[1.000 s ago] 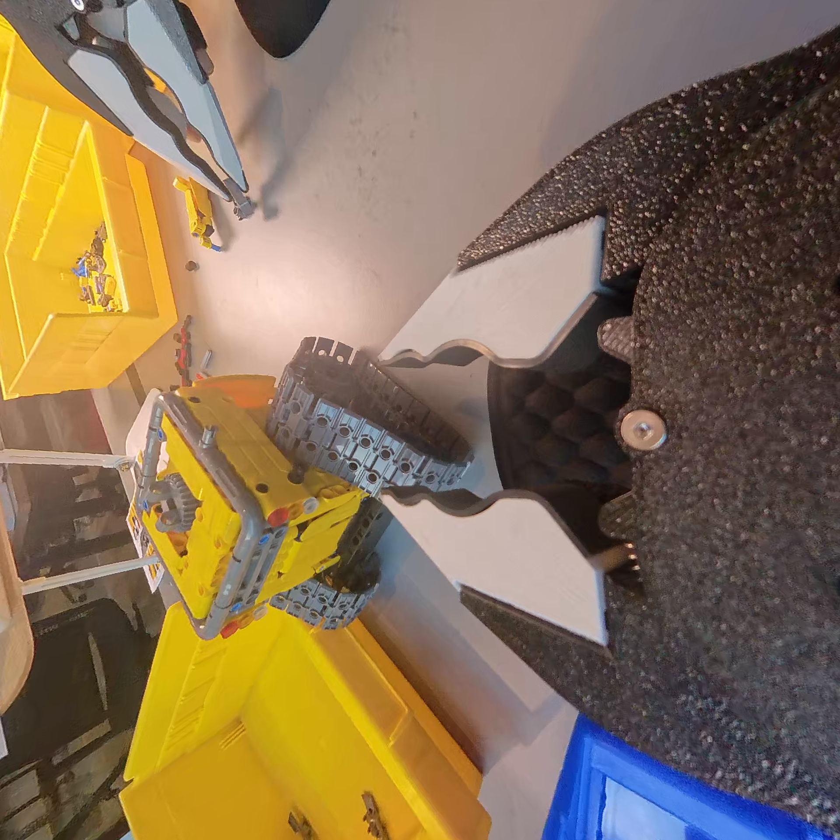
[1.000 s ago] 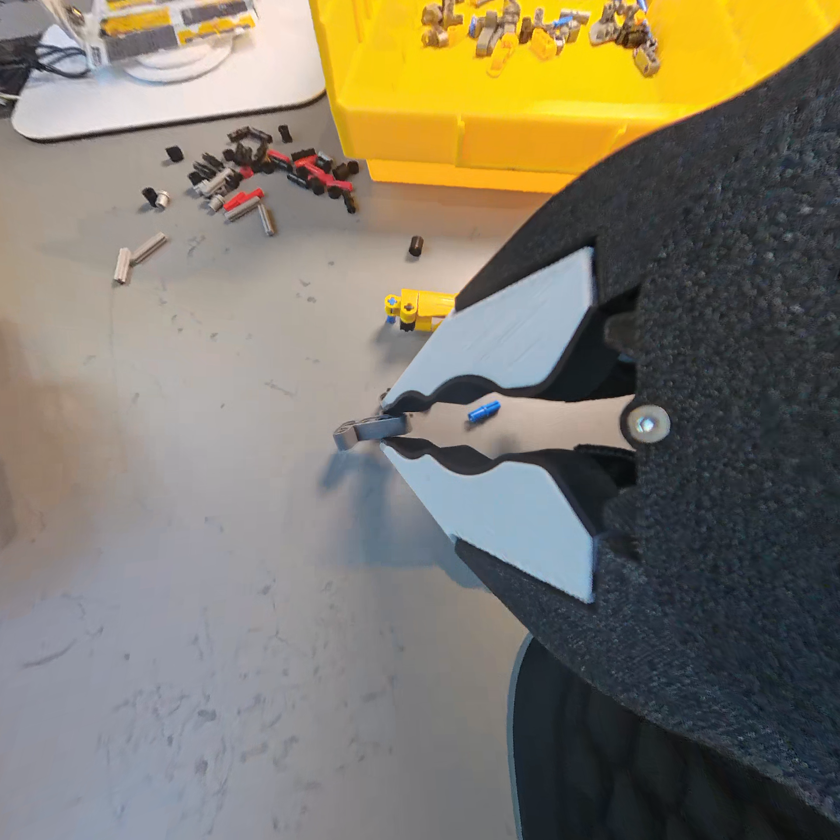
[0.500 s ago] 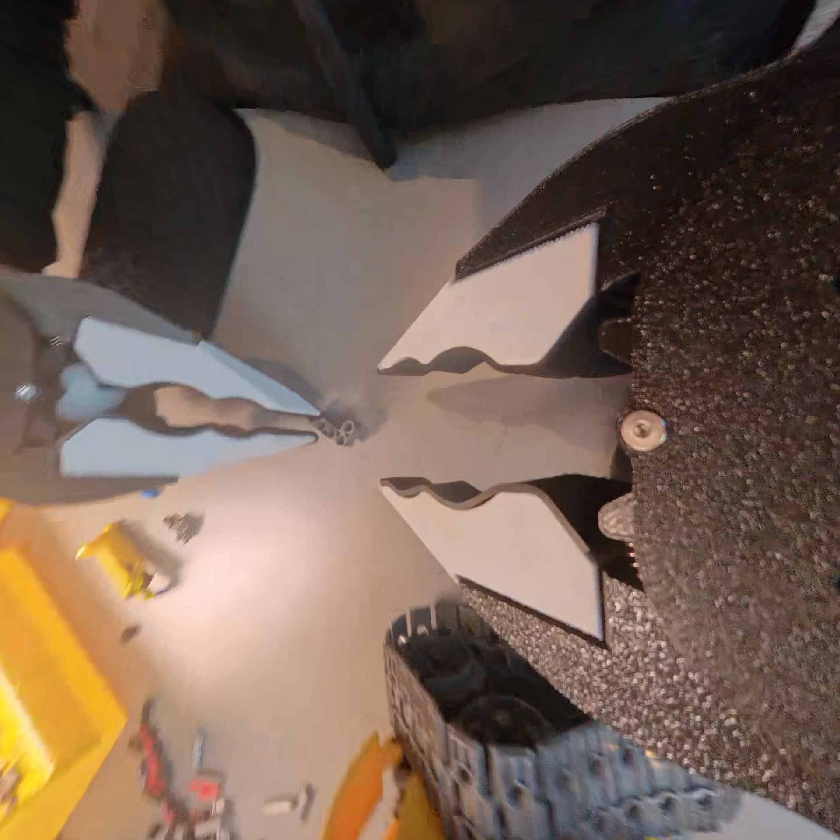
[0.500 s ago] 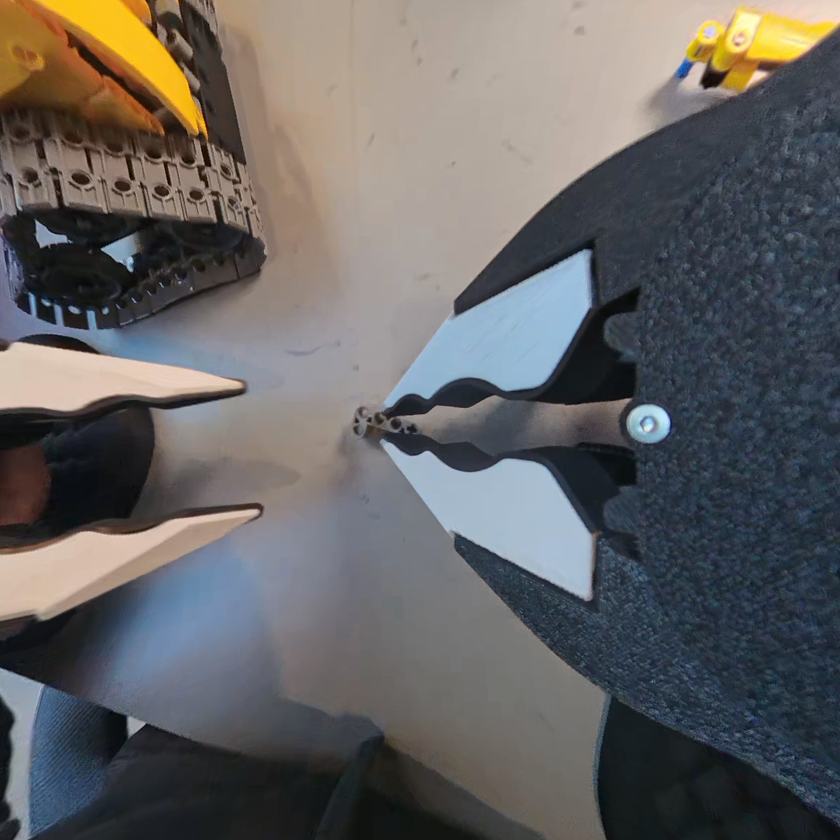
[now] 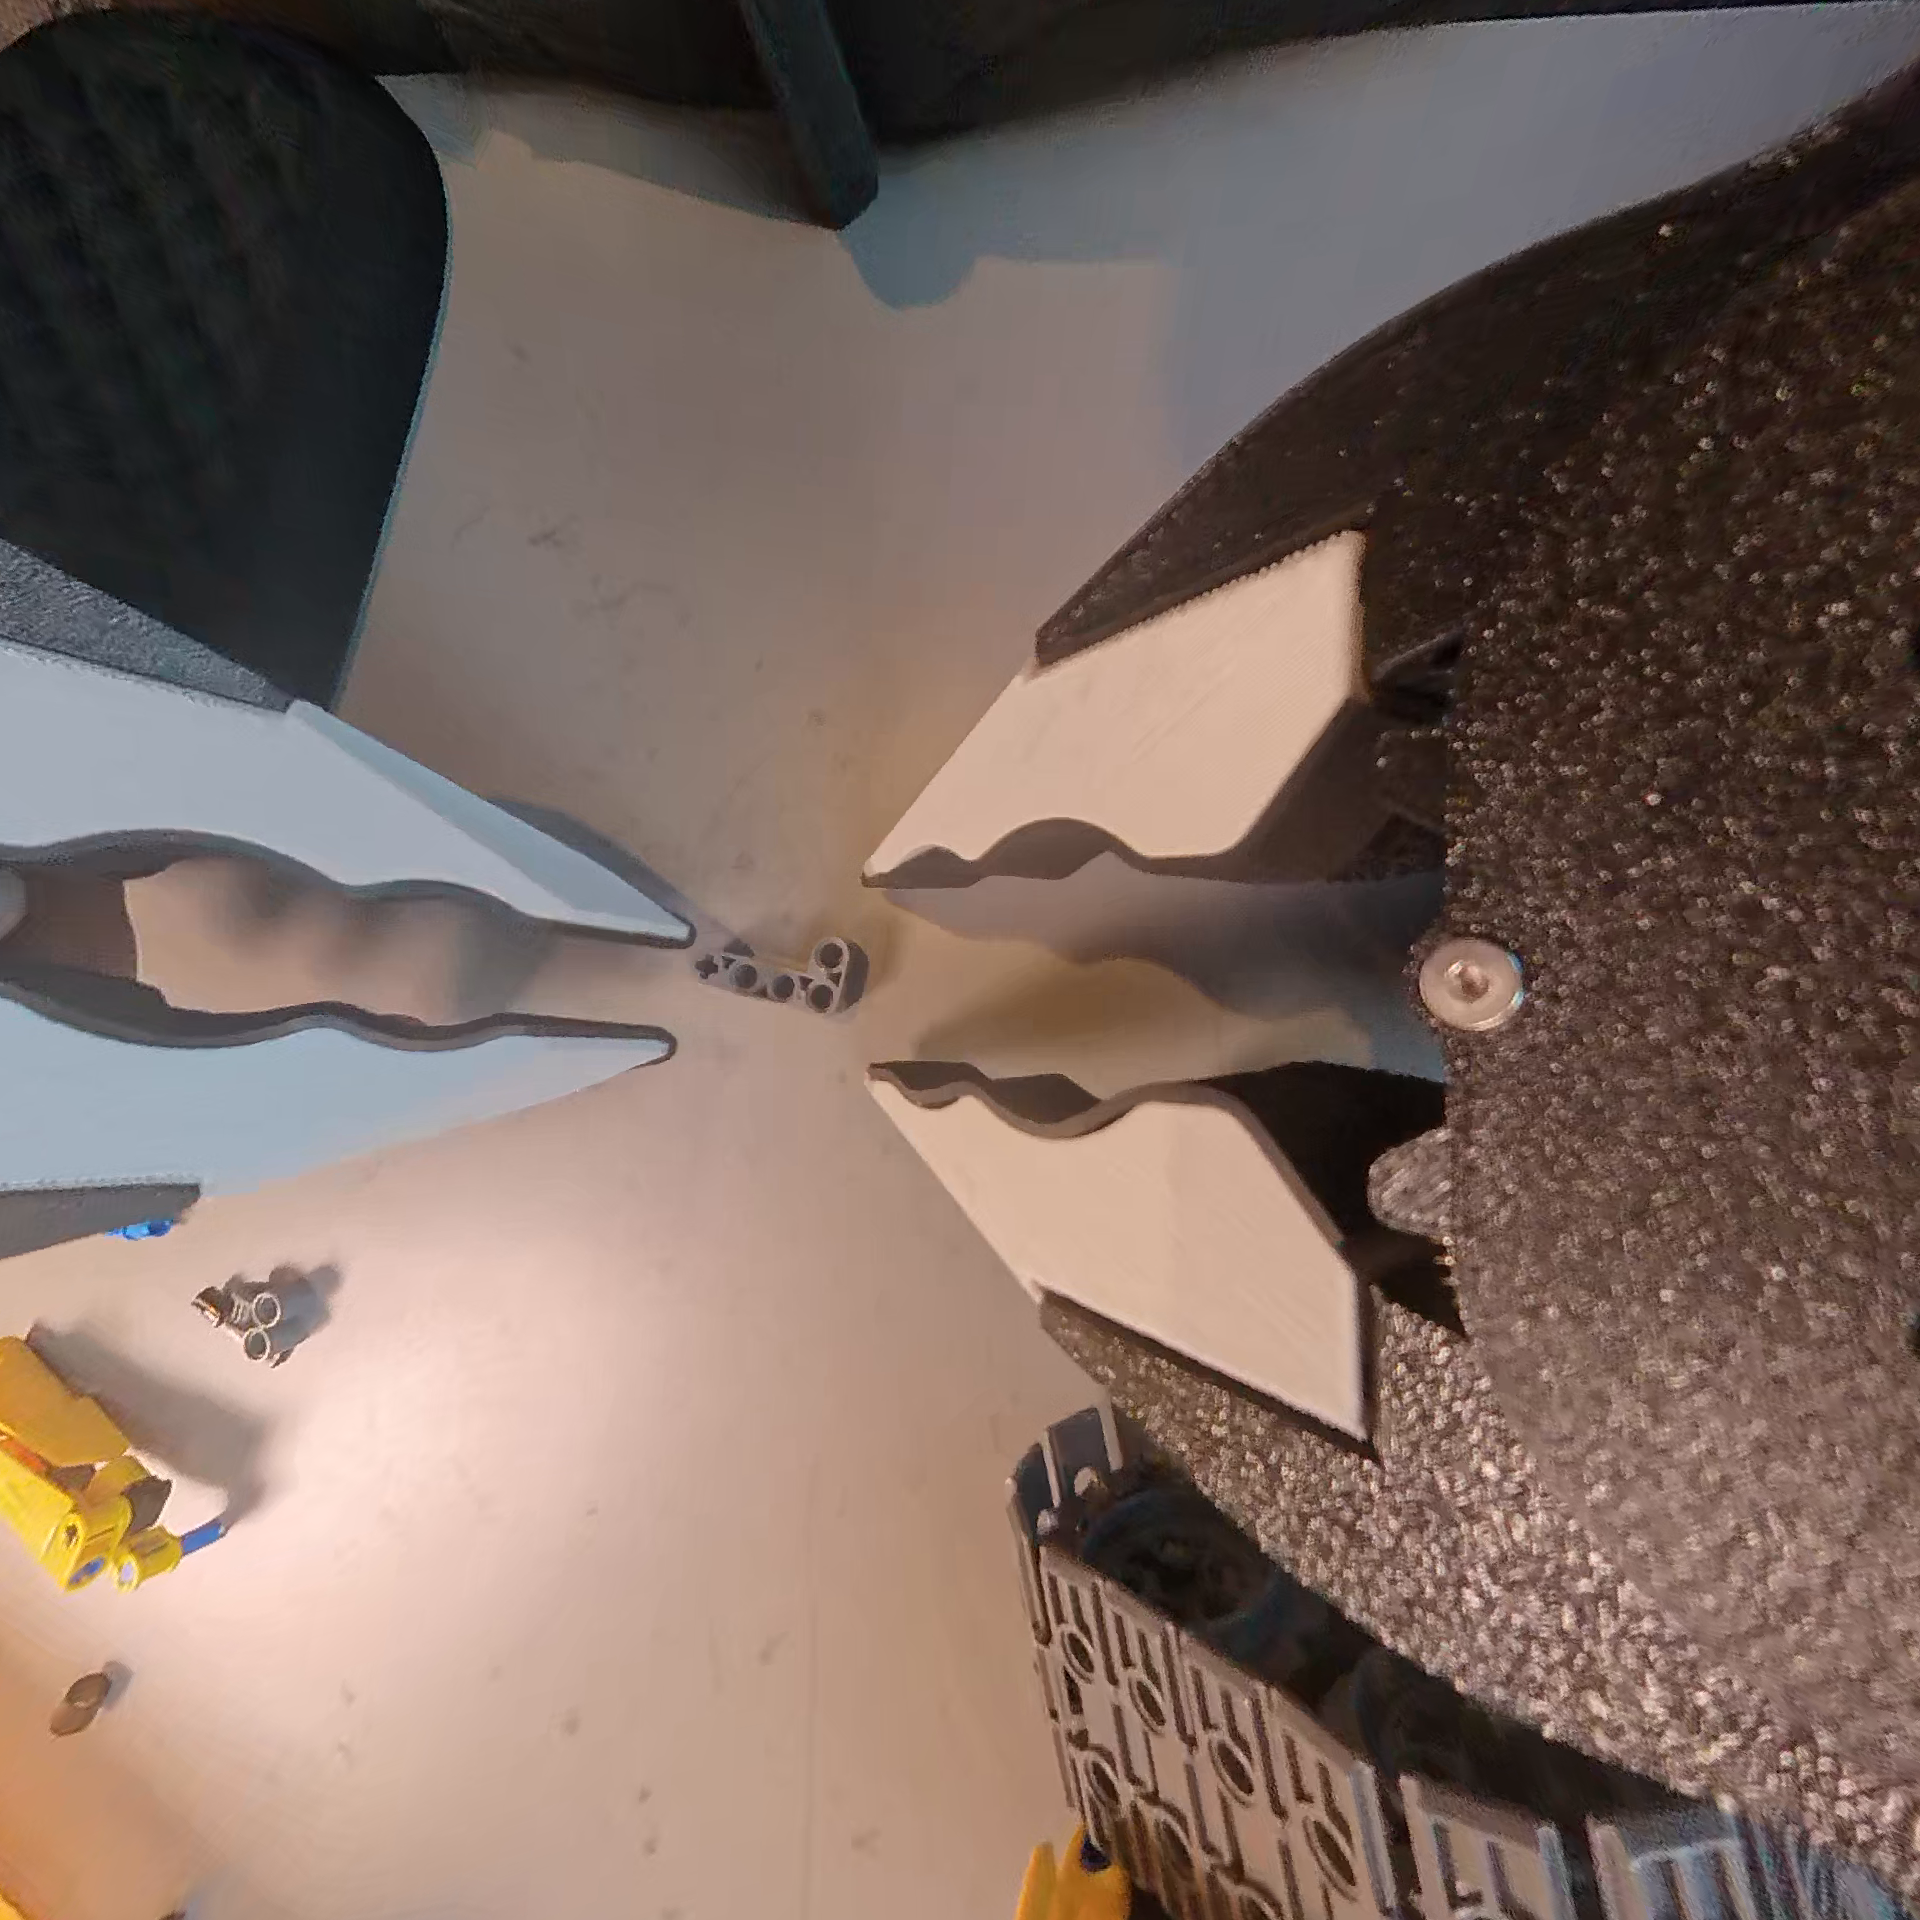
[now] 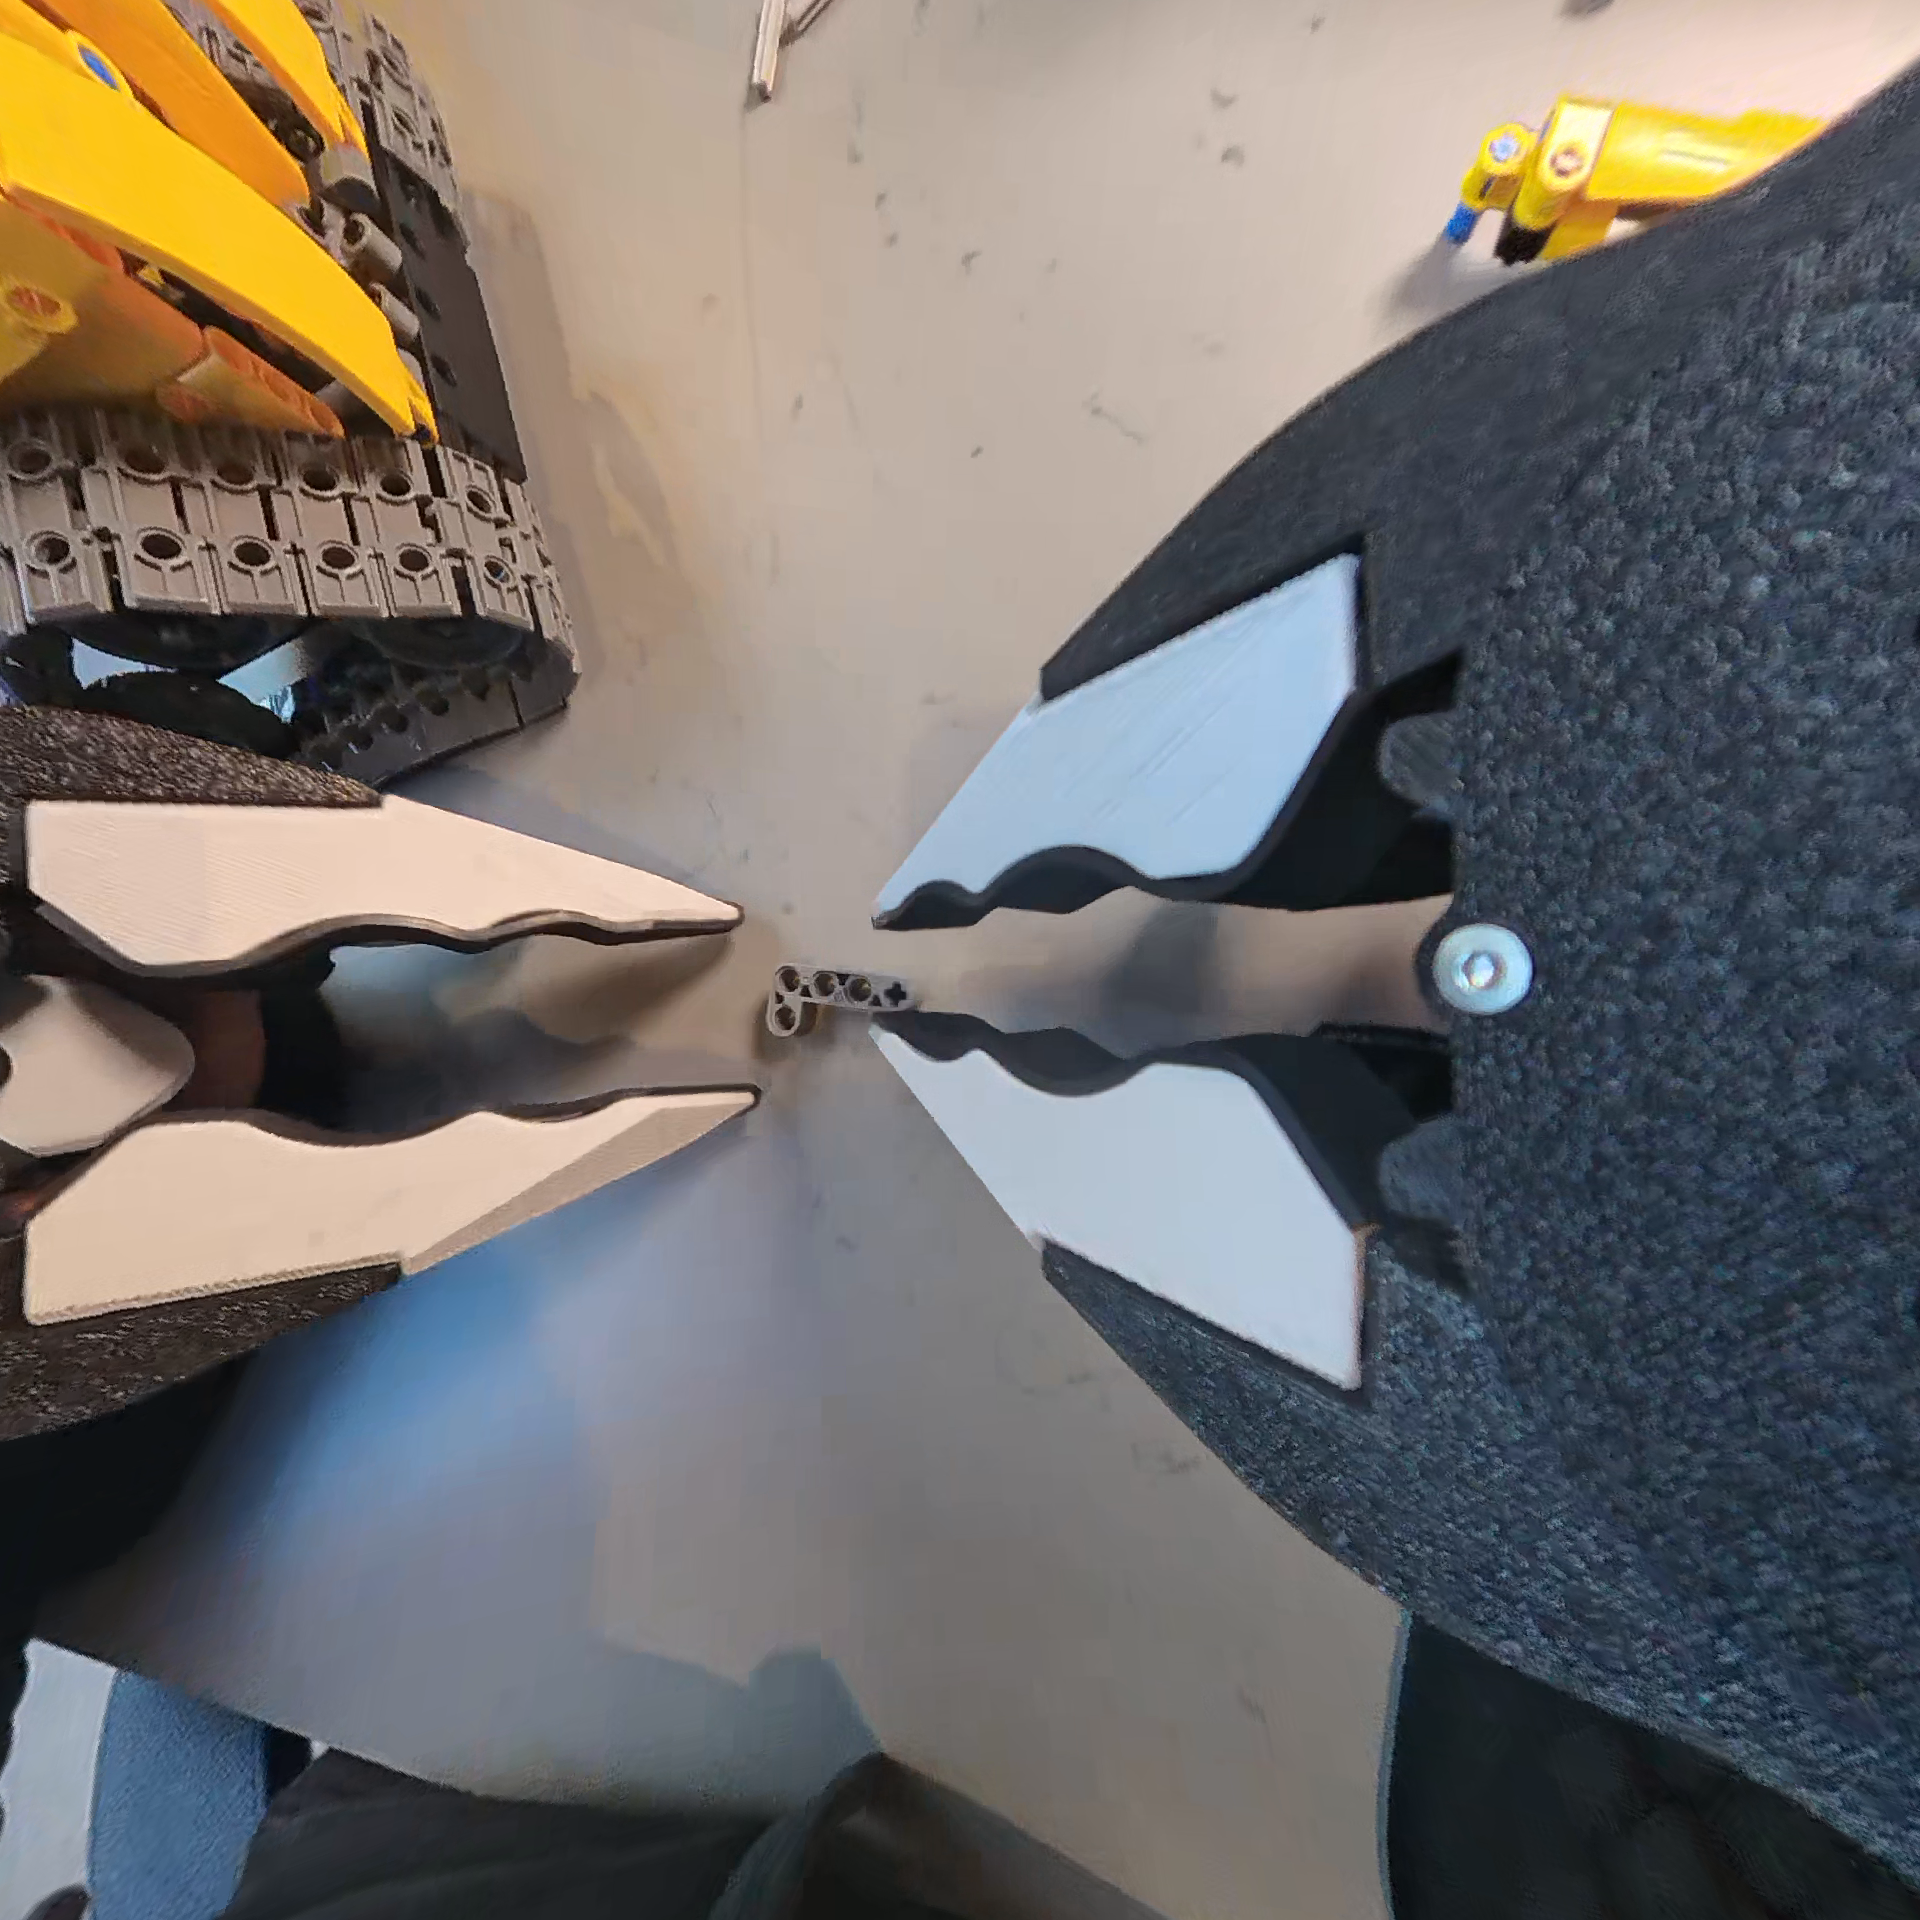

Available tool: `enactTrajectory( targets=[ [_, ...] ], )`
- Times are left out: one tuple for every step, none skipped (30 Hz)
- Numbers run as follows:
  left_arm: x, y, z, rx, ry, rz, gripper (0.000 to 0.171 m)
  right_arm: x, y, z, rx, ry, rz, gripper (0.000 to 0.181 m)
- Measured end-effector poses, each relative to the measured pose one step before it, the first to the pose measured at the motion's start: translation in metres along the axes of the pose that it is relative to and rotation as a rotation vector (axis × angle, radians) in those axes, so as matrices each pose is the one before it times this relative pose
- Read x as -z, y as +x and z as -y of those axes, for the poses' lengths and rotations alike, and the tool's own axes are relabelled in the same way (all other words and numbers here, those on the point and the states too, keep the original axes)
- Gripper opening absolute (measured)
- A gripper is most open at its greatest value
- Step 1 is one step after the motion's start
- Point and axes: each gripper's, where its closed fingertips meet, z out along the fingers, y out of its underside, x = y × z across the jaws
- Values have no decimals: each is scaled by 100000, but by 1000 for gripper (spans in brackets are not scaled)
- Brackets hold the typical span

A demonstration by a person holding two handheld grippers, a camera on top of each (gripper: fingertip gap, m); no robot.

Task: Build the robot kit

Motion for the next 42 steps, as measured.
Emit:
enactTrajectory(
  targets=[
    [28,-91,2,531,398,225,32,-55,-96,-147,978,-777,49,17],
    [12,-38,-7,674,200,-274,32,-86,-134,-123,843,-846,378,18],
    [-18,-18,-33,668,-26,-407,32,-131,-75,-92,445,-946,213,19],
    [-51,-15,-63,539,-322,-342,32,-123,-62,-73,402,-986,244,19],
    [-52,-60,-65,386,-352,102,32,-116,-97,-81,487,-1027,608,20],
    [-43,-47,-57,133,-254,256,32,-112,-36,-72,372,-1019,380,20],
    [-17,-15,-35,-137,-114,228,32,-81,54,3,242,-690,44,20],
    [-28,-18,-21,-213,-57,359,32,-69,35,26,-61,-530,475,19],
    [-4,-3,-14,-271,0,293,32,-78,30,22,-199,-729,599,19],
    [-7,-6,-8,-186,14,202,32,-88,70,-24,-26,-993,372,19],
    [-5,-5,-7,-17,32,78,32,-90,59,-41,431,-1157,409,17],
    [3,-4,2,102,58,-63,32,-78,42,-9,768,-1003,420,15],
    [4,-6,2,183,65,-112,32,-75,47,-21,750,-967,301,12],
    [1,-1,-9,158,67,-106,32,-70,37,-26,615,-973,373,10],
    [3,-1,-1,48,31,-15,32,-62,-31,14,665,-756,604,9],
    [-4,4,-13,-106,-14,72,32,-52,-57,58,663,-368,637,8],
    [-2,7,-2,-213,-29,147,32,-68,-38,74,669,-190,312,8],
    [-9,1,-10,-225,-37,175,32,-56,-41,81,557,-114,302,8],
    [-2,10,-2,-247,-31,105,32,-58,-74,70,591,-100,408,8],
    [-4,18,-13,-230,-23,12,33,-59,-169,85,957,44,779,8],
    [-3,20,1,-175,-3,-28,33,-66,-236,108,1066,216,1021,8],
    [2,23,-2,-103,12,-58,33,-87,-217,121,886,303,842,8],
    [3,66,-4,-226,-3,-432,35,-36,-23,61,662,154,-244,8],
    [0,1,-14,-89,14,59,35,-10,3,1,54,57,-102,8],
    [-5,-14,5,-10,-4,143,35,5,11,-18,-570,139,-41,8],
    [1,0,-4,-42,-34,78,35,15,33,-11,-609,153,-410,8],
    [1,-16,-3,-11,-21,106,34,79,77,-48,-283,-108,-1084,9],
    [-6,-25,-10,-18,-19,165,34,264,67,-11,-324,541,-1209,16],
    [-5,-16,2,-99,-35,207,34,575,170,160,-1328,2373,-1738,18],
    [-1,-9,-4,-206,-45,259,33,921,454,170,-2660,3372,-2897,19],
    [-5,-24,-14,-240,-35,407,33,1189,775,-30,-3518,3030,-4267,19],
    [-8,-23,-13,-347,-82,490,33,1376,1154,-310,-3693,1875,-5926,19],
    [-10,-27,-13,-440,-120,520,32,1452,1496,-690,-3586,165,-7314,19],
    [-16,-19,-5,-345,-98,454,32,1399,1787,-1068,-3574,-1793,-8287,19],
    [0,9,-2,-271,-41,104,31,1260,1996,-1322,-3758,-3108,-9005,19],
    [12,27,4,-179,36,-73,28,1056,2001,-1389,-4206,-3618,-8747,19],
    [22,50,16,-179,153,-326,22,822,1716,-1358,-4392,-3893,-6968,19],
    [3,92,-2,-334,23,-410,18,607,1364,-1286,-3770,-3928,-5141,19],
    [-15,4,-4,-227,-80,142,18,421,1004,-1238,-2899,-3998,-3625,19],
    [-3,-9,1,-23,-32,95,18,200,454,-1127,-2227,-3742,-897,19],
    [8,16,-7,66,34,-169,17,33,31,-794,-1618,-2176,651,19],
    [12,61,7,-22,73,-436,13,-77,-247,-343,-898,-30,1239,19]
  ],
)
